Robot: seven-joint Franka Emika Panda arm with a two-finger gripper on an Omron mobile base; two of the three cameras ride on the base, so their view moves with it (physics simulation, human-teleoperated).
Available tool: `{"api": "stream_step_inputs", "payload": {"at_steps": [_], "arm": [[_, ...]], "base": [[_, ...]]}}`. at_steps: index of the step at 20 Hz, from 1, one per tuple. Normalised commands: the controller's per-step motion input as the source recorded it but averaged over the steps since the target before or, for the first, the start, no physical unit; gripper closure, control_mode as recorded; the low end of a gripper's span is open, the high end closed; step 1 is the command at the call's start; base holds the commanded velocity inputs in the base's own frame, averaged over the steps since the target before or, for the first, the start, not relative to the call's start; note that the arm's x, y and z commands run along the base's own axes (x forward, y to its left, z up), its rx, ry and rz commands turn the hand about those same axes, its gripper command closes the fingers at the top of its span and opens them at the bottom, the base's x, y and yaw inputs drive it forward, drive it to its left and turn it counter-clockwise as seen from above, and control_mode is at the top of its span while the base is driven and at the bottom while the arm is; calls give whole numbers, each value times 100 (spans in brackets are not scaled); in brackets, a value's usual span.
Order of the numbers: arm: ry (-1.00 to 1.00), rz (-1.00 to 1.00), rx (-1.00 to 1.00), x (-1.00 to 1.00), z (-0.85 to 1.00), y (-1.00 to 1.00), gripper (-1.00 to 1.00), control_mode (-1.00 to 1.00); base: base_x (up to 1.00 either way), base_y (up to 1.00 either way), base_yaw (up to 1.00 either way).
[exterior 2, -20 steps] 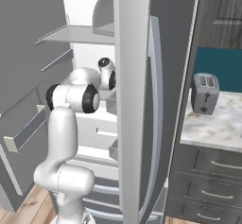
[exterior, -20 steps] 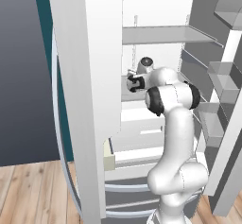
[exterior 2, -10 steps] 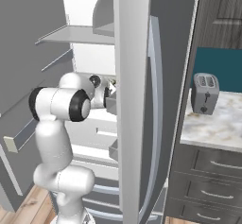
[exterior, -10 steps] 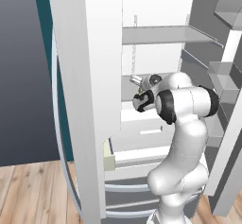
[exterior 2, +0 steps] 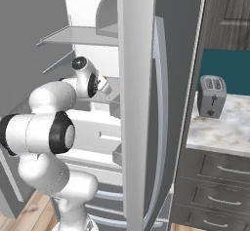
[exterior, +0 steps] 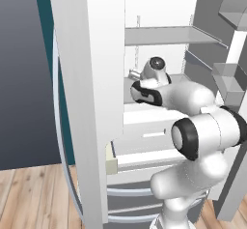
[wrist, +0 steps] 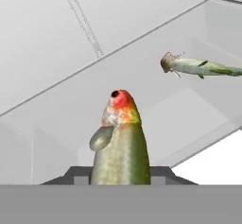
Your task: Gather the potato and avocado from the fridge and place them on a tray on the dining counter. Then gather the fishs from the fridge and place them on the other tray.
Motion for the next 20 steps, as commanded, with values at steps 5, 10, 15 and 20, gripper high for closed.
{"api": "stream_step_inputs", "payload": {"at_steps": [5,10,15,20], "arm": [[5,0,-1,-100,1,-16,100,-100],[-4,0,0,-100,-13,-18,100,-100],[-1,0,0,-100,-31,-6,100,-100],[1,0,0,-91,-60,-13,100,-100]], "base": [[0,0,0],[0,0,0],[0,0,0],[0,0,0]]}}
